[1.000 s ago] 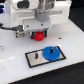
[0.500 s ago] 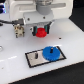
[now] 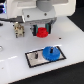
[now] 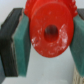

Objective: Insert the blue gear onto the right peg, followed by the red gear

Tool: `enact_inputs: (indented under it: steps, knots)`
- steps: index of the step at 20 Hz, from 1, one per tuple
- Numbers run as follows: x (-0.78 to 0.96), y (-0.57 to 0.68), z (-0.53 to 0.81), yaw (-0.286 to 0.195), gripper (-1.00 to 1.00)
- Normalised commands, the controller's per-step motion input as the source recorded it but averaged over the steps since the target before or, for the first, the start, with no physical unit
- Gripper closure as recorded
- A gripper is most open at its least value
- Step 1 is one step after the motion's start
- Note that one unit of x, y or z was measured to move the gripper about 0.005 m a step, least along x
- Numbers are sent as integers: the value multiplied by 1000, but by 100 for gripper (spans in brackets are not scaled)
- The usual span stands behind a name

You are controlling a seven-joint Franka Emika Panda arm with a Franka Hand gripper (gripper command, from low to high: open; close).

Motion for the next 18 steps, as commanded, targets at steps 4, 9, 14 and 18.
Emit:
enact_inputs:
  steps: [4,9,14,18]
  knots:
    - [619,23,365,0,100]
    - [663,14,251,0,100]
    - [651,9,143,0,100]
    - [578,12,88,0,100]
